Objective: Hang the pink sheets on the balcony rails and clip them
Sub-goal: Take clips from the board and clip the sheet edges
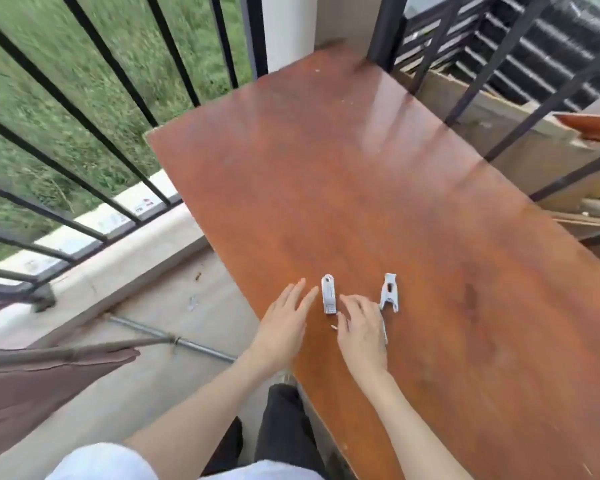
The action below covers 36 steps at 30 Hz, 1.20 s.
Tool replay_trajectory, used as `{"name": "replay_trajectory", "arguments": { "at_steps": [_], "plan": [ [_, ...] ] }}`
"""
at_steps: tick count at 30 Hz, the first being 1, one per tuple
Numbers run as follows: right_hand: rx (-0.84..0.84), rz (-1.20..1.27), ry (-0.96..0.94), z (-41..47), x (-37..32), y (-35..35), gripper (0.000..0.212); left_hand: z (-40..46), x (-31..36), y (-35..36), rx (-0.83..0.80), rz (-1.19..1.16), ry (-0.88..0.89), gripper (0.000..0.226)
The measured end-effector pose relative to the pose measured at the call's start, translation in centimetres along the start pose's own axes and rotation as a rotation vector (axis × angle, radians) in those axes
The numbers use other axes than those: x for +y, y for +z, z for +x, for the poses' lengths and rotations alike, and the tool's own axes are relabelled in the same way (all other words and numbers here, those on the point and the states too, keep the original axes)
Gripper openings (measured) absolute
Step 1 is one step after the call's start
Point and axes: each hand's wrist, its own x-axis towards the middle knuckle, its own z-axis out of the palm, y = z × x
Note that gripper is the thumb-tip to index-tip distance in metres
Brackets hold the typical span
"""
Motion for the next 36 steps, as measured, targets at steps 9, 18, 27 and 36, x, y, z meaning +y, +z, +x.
{"name": "replay_trajectory", "arguments": {
  "at_steps": [9, 18, 27, 36],
  "plan": [
    [-0.046, -0.330, -0.033, -1.7, 2.5, 0.6, 0.035, 3.1, 0.9, -0.1, 0.082, 0.204, 0.228, 0.057],
    [-0.058, -0.100, -0.033, -0.1, -2.0, -1.8, 0.026, 0.0, -2.4, -3.1, 0.112, -0.164, -0.113, 0.022],
    [-0.323, 0.397, -0.092, 2.2, -17.5, 0.1, 0.033, -8.7, -10.2, -12.5, 0.472, -1.145, -0.491, 0.005],
    [-1.092, 0.950, -0.089, -1.0, -37.0, 4.9, 0.025, -20.6, -18.6, -21.5, 1.021, -1.264, -0.439, 0.009]
  ]
}}
